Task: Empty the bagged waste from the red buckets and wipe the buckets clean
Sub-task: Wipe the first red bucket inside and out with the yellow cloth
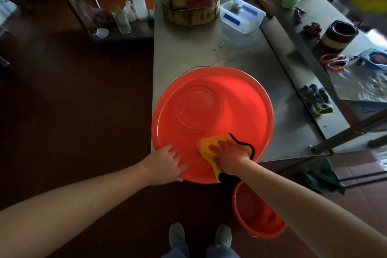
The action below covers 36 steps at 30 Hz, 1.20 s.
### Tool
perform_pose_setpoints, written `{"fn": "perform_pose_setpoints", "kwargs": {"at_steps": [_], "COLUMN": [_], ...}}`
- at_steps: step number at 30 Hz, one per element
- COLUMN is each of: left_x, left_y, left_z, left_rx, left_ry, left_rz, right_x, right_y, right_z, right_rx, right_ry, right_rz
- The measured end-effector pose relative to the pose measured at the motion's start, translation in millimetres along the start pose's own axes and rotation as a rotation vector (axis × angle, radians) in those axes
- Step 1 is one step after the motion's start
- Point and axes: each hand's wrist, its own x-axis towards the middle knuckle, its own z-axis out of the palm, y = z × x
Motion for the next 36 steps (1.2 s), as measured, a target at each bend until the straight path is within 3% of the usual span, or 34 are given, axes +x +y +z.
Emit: {"fn": "perform_pose_setpoints", "kwargs": {"at_steps": [7,14,19,26,36], "left_x": [2.5,13.5,7.8,9.5,11.6], "left_y": [-7.9,-6.6,-10.3,-13.4,-12.5], "left_z": [0.2,-4.7,-8.6,-12.9,-5.9], "left_rx": [0.053,0.067,0.028,-0.012,-0.013], "left_ry": [0.049,0.13,0.154,0.197,0.252], "left_rz": [0.024,0.024,-0.017,-0.019,0.021], "right_x": [-0.6,-6.9,-17.9,-31.0,40.9], "right_y": [22.8,-19.9,-40.7,-4.7,-13.0], "right_z": [-11.1,2.9,8.5,-3.9,0.2], "right_rx": [-0.237,0.063,0.268,-0.033,-0.001], "right_ry": [0.054,-0.02,0.017,0.106,-0.025], "right_rz": [0.08,-0.009,-0.069,0.075,0.006]}}
